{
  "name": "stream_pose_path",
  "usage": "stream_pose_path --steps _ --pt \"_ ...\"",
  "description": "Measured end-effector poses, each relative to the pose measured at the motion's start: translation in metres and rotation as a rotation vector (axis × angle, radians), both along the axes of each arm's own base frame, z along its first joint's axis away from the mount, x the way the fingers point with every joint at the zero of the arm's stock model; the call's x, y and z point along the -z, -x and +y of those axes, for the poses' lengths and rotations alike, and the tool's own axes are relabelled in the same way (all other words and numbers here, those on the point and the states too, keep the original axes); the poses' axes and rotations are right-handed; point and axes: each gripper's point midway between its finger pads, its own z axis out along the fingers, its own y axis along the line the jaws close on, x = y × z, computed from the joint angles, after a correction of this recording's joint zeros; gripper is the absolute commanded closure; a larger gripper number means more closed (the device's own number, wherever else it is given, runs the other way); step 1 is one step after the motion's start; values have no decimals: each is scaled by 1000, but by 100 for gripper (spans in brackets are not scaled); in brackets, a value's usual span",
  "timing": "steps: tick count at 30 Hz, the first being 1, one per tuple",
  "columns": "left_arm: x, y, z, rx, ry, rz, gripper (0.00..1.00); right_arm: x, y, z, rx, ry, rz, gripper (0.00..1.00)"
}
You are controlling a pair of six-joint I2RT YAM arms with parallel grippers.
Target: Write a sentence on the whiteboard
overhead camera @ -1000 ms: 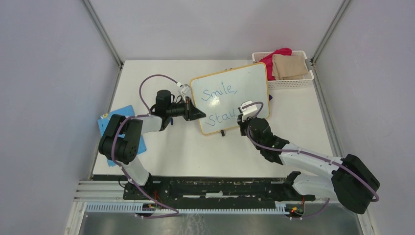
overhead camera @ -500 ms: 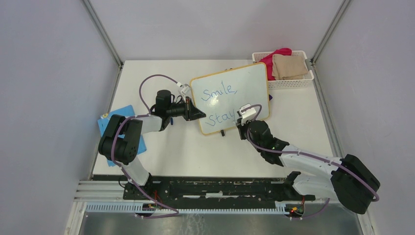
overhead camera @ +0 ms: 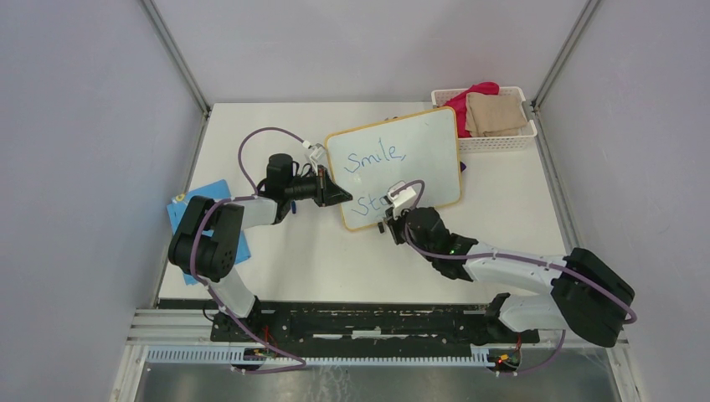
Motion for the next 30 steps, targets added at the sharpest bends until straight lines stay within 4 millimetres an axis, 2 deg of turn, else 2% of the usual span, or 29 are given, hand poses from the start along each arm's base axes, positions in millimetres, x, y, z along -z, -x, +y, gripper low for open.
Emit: stream_pose_path --steps 5,8,10,13,17,25,30 --pt "0 0 0 0 0 1 98 -13 -3 -2 13 -11 -27 100" --pt "0 0 0 1 0 1 98 -32 -5 -13 41 -37 -69 100" --pt "0 0 0 1 0 1 98 -48 -9 -28 82 -67 -105 100" --pt "0 0 0 1 0 1 98 -65 -19 -63 192 -101 -159 100" --pt "0 0 0 1 0 1 98 -70 -29 -89 290 -105 -187 100" --pt "0 0 -1 1 -1 1 98 -51 -38 -87 303 -62 -151 100" --pt "0 0 -1 1 -1 1 98 -60 -49 -85 321 -79 -165 100"
